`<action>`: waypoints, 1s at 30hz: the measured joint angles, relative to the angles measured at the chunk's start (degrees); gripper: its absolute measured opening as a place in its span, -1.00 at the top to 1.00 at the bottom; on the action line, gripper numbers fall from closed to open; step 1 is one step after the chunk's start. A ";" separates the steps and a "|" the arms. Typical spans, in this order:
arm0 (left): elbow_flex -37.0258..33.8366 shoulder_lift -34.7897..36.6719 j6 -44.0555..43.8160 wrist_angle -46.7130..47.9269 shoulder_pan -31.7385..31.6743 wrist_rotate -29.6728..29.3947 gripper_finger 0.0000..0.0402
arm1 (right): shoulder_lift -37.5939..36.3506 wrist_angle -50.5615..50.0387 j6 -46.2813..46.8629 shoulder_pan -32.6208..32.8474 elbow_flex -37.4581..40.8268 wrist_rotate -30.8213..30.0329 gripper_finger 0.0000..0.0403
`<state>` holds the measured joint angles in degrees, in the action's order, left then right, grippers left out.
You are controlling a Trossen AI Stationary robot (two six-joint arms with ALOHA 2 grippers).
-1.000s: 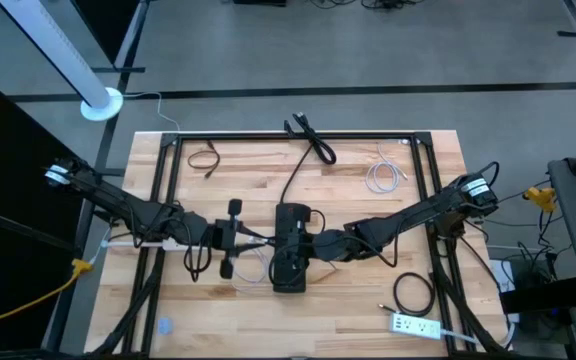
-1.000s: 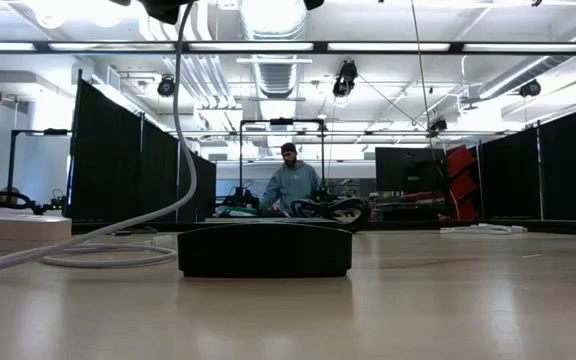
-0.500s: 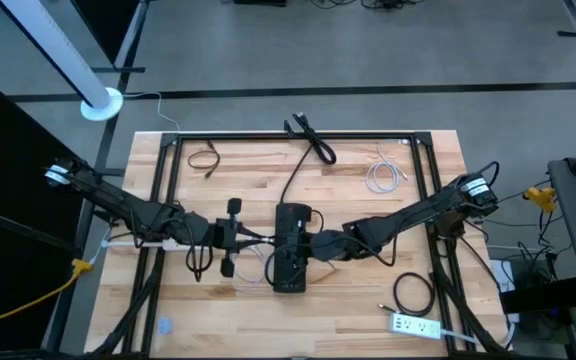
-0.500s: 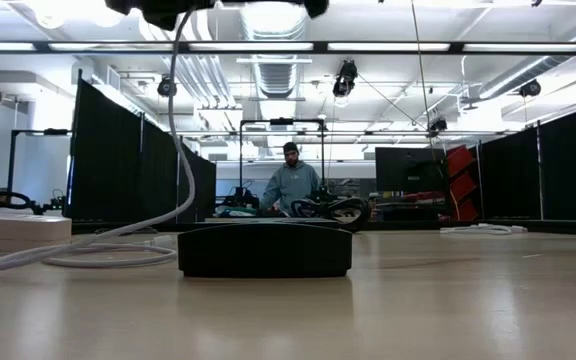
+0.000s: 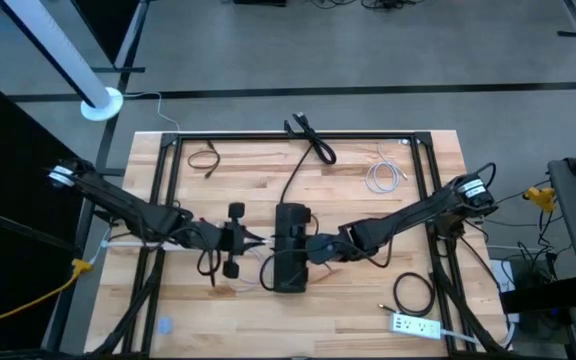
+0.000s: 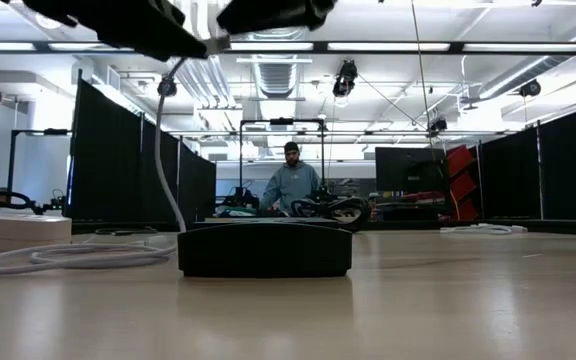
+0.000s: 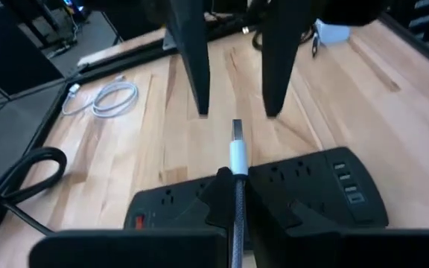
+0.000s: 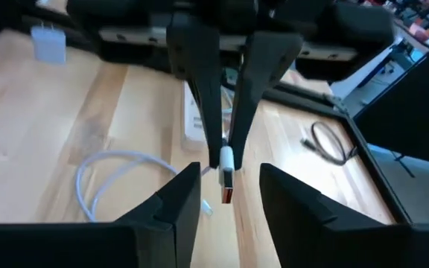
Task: Insert USB
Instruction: Insert the purple charger cable into the black outlet extension
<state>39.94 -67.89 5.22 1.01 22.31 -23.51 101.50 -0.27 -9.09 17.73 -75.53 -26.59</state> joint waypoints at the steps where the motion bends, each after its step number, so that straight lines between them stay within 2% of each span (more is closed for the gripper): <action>1: 0.00 -0.51 -0.18 0.04 0.00 0.01 0.94 | 0.06 -0.30 -0.28 -0.02 0.09 -0.06 0.44; 4: 0.00 -1.70 -0.84 0.01 0.00 0.00 0.94 | -0.43 0.61 -0.54 -0.03 0.02 -0.44 0.57; 8: 0.00 -2.05 -1.08 -0.11 0.00 -0.02 0.94 | -0.56 0.07 0.53 -0.14 0.00 0.29 0.88; 10: 0.00 -1.97 -1.10 -0.52 0.00 -0.04 0.94 | -0.18 0.06 1.33 -0.27 0.00 1.34 0.97; 17: 0.00 -1.78 -1.10 -1.02 -0.05 -0.17 0.95 | 1.61 -1.48 4.60 -0.91 0.00 1.30 0.99; 30: 0.00 -1.50 -1.54 0.01 0.00 0.01 0.98 | 1.67 -2.65 3.09 -1.17 0.00 1.03 0.99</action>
<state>39.94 -69.38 3.68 1.02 22.31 -23.50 103.17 -2.91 -6.00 16.56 -75.53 -25.56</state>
